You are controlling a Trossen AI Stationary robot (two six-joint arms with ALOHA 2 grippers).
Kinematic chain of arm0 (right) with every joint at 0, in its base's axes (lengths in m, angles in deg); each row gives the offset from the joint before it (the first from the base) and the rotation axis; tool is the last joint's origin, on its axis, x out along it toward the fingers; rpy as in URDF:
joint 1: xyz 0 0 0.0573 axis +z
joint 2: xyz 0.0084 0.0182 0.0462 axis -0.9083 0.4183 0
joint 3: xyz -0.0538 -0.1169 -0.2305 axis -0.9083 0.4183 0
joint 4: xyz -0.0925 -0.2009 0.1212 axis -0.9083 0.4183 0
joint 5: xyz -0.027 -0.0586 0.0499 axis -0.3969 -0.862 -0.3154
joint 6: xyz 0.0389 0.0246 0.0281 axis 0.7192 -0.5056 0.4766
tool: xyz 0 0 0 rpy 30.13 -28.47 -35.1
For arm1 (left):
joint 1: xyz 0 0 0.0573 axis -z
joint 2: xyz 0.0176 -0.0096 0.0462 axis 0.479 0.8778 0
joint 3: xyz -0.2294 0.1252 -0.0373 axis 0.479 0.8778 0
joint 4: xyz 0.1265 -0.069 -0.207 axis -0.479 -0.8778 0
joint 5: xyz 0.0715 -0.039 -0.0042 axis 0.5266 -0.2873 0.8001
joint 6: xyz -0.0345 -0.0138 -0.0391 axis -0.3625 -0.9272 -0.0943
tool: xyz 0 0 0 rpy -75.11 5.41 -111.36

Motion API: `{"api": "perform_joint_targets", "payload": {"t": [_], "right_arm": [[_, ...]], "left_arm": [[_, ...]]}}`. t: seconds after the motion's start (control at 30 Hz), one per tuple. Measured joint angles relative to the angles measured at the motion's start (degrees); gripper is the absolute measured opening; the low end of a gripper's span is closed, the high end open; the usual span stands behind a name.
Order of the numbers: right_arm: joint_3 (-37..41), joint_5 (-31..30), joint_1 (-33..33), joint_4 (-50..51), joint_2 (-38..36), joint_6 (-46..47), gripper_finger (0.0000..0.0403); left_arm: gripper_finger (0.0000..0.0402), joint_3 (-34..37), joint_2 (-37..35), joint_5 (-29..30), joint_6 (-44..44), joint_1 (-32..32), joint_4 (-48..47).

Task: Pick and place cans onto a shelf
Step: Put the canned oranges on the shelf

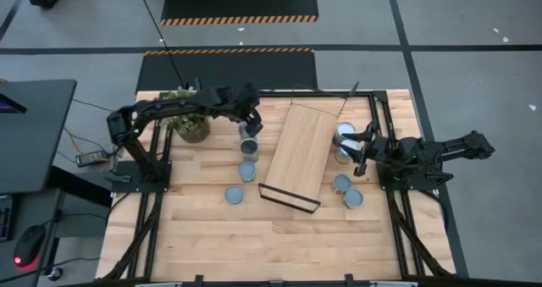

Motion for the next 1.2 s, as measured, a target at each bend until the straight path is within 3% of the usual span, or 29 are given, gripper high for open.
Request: {"api": "perform_joint_targets", "payload": {"t": [0.2, 0.4, 0.57, 0.73, 0.93, 1.2], "right_arm": [[-0.2, 0.1, 0.2, -2.7, 2.1, -4.3, 0.0309], [-4.0, 0.1, 0.2, 7.2, 2.1, -3.1, 0.0382], [-4.3, 0.1, 0.1, 6.4, 2.4, -5.7, 0.0393], [-4.4, 1.1, 0.0, 2.4, 2.3, -7.3, 0.0386], [-4.4, 4.5, 0.0, 2.3, 2.3, -6.7, 0.0377], [-4.4, 4.6, 0.0, 2.1, 2.3, -5.9, 0.0375]], "left_arm": [[0.0316, -2.8, 0.5, 1.0, 4.6, 1.3, -7.1], [0.0316, -2.8, 0.5, 1.2, 2.8, 2.2, -18.8], [0.0316, -2.8, 0.5, 2.0, 3.3, 2.1, -24.2], [0.0316, 0.2, 0.4, 6.6, 10.7, 2.3, -21.3], [0.0316, 3.1, 0.4, 4.4, 18.0, 1.5, -15.8], [0.0315, 5.4, 1.8, -1.4, 17.5, -1.9, -8.2]]}}
